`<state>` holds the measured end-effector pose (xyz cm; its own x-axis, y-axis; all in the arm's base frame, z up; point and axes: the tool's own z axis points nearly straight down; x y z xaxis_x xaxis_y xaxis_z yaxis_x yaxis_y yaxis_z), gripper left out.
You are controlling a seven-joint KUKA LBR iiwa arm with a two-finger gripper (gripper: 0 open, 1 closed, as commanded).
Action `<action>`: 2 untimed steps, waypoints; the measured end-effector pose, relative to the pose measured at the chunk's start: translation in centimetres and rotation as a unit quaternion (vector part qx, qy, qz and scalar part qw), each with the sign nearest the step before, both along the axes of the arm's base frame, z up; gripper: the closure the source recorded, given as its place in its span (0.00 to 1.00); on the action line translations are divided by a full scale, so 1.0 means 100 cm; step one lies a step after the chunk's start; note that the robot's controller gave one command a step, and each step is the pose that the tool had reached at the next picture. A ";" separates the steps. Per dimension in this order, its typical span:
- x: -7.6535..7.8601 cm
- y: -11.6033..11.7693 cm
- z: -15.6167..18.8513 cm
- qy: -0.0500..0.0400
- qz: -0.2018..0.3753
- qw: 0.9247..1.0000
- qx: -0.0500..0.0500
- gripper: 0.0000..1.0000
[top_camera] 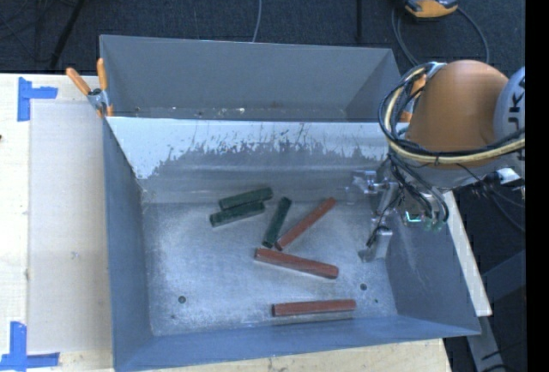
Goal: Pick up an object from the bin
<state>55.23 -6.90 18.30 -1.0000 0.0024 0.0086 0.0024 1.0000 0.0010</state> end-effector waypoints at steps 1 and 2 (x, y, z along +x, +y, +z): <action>0.002 0.000 0.004 -0.004 0.001 1.000 0.000 0.00; 0.001 0.015 -0.044 -0.007 0.004 1.000 -0.001 0.00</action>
Offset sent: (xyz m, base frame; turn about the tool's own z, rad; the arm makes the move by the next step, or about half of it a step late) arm -0.0046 0.0387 -0.1130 -0.0186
